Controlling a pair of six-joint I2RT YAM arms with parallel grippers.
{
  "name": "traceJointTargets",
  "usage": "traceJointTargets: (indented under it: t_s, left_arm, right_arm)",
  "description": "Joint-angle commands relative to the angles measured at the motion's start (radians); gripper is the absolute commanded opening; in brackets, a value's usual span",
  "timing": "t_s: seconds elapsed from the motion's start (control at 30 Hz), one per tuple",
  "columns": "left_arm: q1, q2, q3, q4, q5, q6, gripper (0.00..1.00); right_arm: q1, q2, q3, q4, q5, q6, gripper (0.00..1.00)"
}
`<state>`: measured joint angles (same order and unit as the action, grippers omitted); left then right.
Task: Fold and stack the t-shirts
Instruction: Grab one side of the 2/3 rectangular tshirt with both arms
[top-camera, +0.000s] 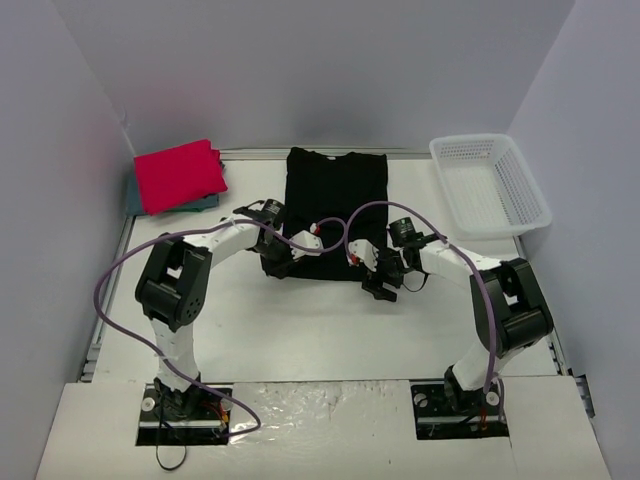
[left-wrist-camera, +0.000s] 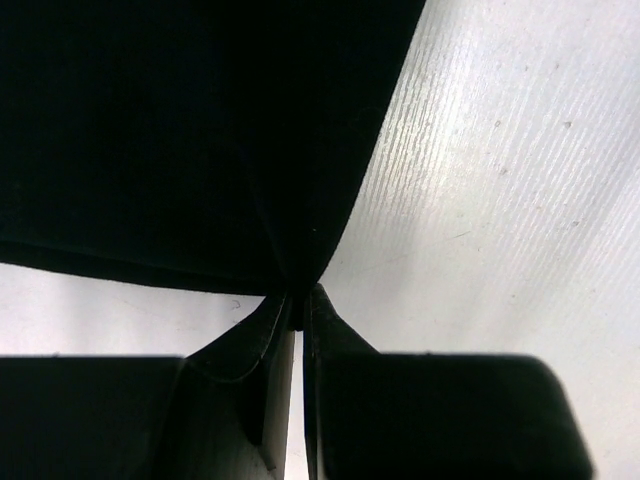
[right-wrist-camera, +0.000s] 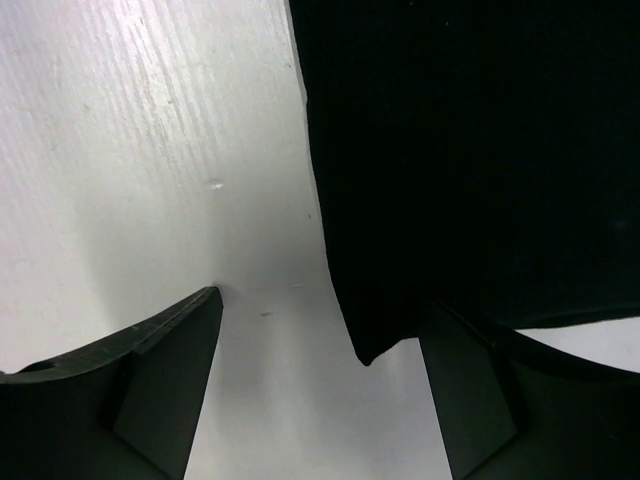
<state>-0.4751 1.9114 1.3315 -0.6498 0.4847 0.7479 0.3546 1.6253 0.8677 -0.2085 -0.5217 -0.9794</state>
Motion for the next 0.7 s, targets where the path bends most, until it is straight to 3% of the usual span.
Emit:
traceJointTargets:
  t_s: [0.0,0.67]
  left_arm:
    - [0.007,0.0,0.034,-0.063,0.043,0.007,0.02]
    - [0.02,0.009,0.029,-0.088,0.069,0.024,0.02]
  right_arm:
    - [0.003,0.025,0.022,0.006,0.022,-0.021,0.74]
    - [-0.005,0.003,0.068,-0.032,0.038,-0.039,0.68]
